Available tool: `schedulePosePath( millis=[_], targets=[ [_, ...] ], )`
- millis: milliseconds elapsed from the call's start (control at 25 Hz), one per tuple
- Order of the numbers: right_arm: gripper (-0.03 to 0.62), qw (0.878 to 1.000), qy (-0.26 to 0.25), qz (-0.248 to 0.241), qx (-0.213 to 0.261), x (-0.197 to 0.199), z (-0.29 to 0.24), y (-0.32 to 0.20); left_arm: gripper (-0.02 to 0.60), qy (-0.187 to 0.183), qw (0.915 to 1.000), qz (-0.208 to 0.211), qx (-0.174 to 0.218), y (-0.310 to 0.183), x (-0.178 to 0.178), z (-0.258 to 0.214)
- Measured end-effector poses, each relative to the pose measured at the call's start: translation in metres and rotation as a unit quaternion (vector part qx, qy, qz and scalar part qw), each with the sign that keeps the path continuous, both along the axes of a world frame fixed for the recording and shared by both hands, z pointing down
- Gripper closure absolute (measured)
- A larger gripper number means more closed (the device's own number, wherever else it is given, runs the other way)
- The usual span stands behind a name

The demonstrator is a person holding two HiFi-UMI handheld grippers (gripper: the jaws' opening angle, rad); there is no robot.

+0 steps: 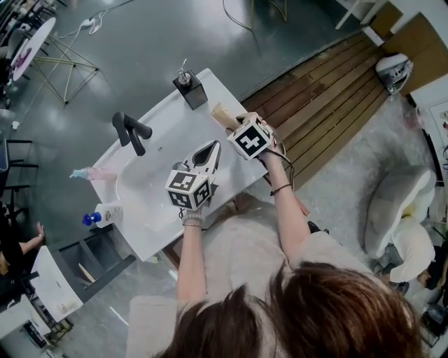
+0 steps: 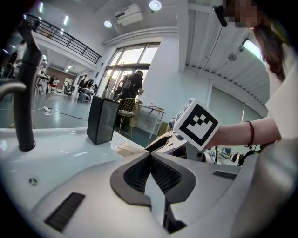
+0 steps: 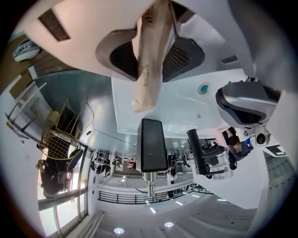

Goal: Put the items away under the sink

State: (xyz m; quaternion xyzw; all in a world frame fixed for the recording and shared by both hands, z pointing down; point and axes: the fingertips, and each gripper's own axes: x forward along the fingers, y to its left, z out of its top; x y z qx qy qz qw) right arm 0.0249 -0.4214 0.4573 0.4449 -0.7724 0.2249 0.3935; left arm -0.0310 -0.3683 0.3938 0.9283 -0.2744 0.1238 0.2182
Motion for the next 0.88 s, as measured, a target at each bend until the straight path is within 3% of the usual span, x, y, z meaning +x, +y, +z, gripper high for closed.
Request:
schedulePosePath(
  millis=[280, 440, 880],
  targets=[
    [0.486, 1.0, 0.009, 0.004, 0.002, -0.008, -0.002, -0.002, 0.581, -0.006, 1.0, 0.0, 0.0, 0.002, -0.002, 0.001],
    [0.533, 0.999, 0.005, 0.038, 0.003, -0.006, -0.002, -0.005, 0.581, 0.001, 1.0, -0.006, 0.002, 0.002, -0.006, -0.002],
    [0.54, 0.993, -0.08, 0.076, 0.035, -0.013, -0.045, -0.006, 0.581, 0.049, 0.9982, -0.026, 0.022, 0.005, -0.02, -0.026]
  ],
)
